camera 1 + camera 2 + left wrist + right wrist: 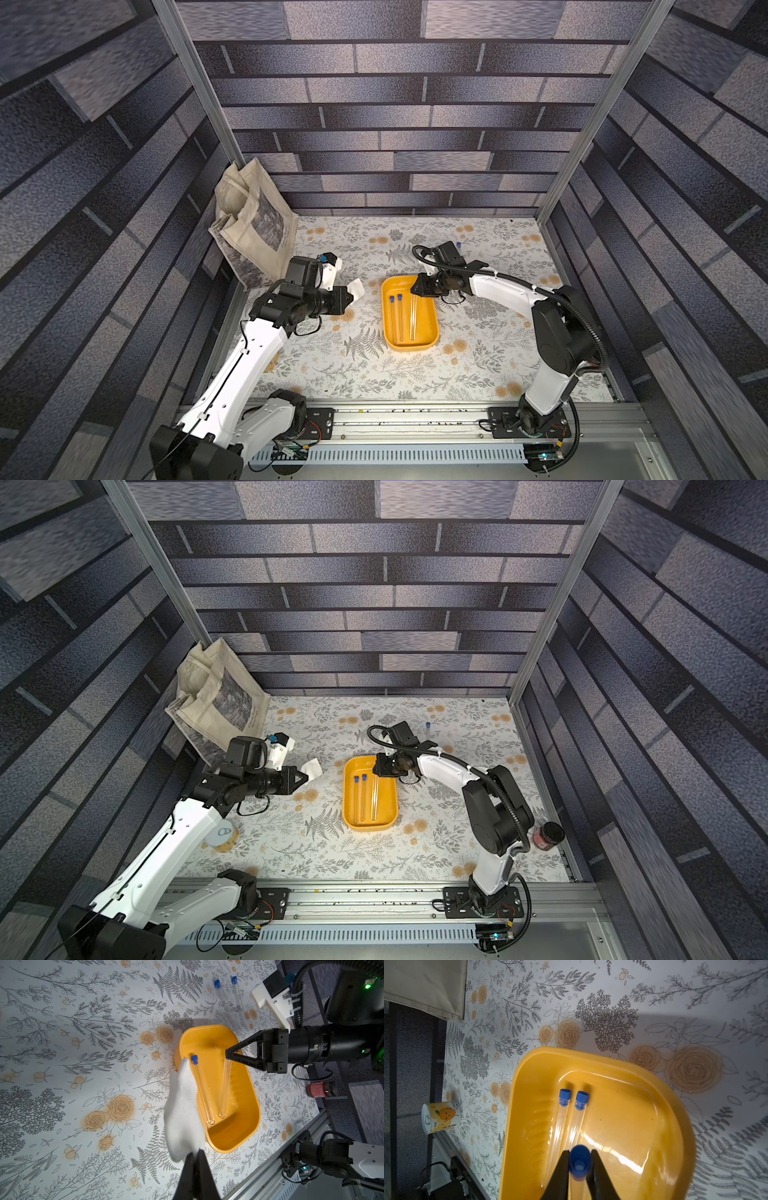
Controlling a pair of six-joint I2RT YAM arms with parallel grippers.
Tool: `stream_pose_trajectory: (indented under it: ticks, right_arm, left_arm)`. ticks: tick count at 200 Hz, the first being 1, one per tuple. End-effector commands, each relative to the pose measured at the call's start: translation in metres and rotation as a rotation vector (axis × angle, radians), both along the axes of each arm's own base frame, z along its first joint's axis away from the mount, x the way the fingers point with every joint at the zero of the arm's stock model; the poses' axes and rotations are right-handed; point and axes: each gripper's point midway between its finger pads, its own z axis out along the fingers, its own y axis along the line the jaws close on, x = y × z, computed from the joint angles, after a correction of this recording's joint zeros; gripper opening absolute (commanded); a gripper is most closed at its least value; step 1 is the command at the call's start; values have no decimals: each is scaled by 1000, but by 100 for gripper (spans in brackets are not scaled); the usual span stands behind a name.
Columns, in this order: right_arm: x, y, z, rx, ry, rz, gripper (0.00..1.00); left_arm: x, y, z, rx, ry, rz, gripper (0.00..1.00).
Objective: Wipe the exteriors of test tubes
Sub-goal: Place the test tube in the storage box.
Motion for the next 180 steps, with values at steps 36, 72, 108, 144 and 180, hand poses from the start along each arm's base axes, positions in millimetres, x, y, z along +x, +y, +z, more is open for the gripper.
stream_pose_trajectory:
  ticks: [36, 72, 108, 144, 180]
  right_arm:
    - [9, 9, -14, 3, 5, -26, 20]
    - [11, 14, -19, 5, 15, -37, 23]
    - [14, 17, -20, 7, 16, -39, 27]
    - [10, 17, 5, 31, -15, -31, 27]
    - [8, -11, 54, -67, -154, -21, 41]
  left_arm:
    - [-4, -1, -4, 4, 8, -27, 3]
    - [-4, -1, -4, 1, 7, -30, 3]
    - [-3, -3, -6, -1, 14, -36, 4]
    - [-4, -4, -6, -2, 16, -40, 4]
    - [-5, -6, -8, 0, 23, -50, 4]
